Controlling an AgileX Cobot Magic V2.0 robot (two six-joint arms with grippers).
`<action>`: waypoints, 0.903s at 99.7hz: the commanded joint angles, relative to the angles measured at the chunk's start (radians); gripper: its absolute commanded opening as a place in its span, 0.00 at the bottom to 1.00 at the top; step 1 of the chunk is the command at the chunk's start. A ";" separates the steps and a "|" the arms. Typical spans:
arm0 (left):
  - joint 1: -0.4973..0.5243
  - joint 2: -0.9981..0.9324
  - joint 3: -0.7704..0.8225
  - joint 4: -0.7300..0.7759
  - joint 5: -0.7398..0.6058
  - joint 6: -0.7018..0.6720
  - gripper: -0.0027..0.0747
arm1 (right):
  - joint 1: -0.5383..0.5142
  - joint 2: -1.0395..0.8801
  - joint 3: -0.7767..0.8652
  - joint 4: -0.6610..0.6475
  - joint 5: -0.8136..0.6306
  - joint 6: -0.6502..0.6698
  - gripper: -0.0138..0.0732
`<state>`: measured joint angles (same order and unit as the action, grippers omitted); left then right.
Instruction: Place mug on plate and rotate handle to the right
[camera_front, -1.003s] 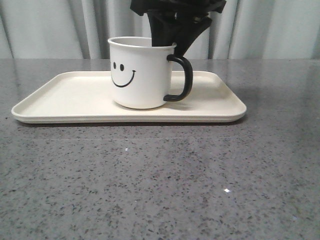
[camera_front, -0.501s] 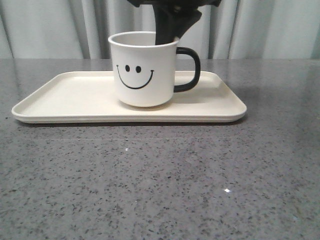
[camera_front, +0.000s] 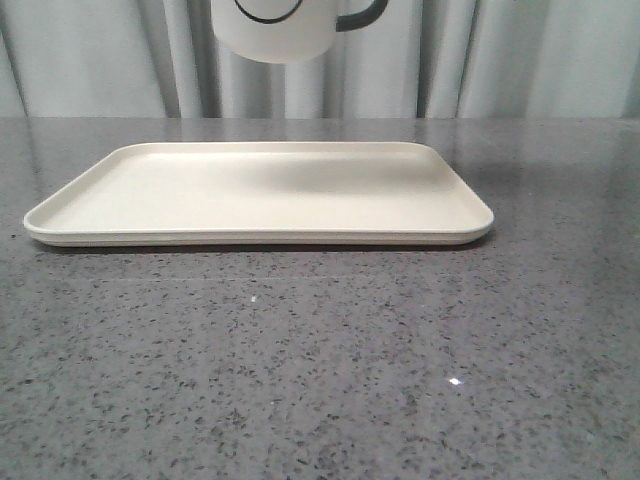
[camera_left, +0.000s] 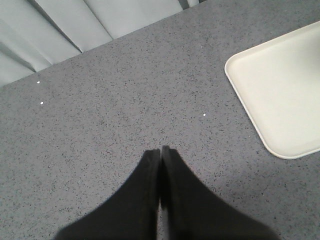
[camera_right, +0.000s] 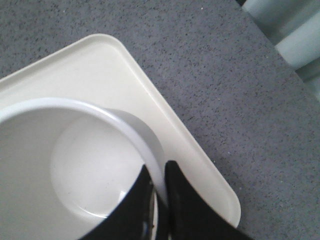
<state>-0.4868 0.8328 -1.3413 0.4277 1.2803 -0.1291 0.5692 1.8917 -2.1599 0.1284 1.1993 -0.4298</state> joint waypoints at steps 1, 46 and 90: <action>0.002 -0.004 -0.020 0.015 -0.021 -0.010 0.01 | -0.003 -0.037 -0.034 0.022 0.011 -0.055 0.02; 0.002 -0.004 -0.020 -0.006 -0.021 -0.010 0.01 | -0.003 0.037 -0.034 0.094 0.068 -0.071 0.02; 0.002 -0.004 -0.020 -0.006 -0.021 -0.010 0.01 | -0.003 0.110 -0.034 0.094 0.070 -0.061 0.02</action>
<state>-0.4868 0.8328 -1.3413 0.4055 1.2803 -0.1291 0.5692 2.0578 -2.1599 0.2025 1.2601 -0.4910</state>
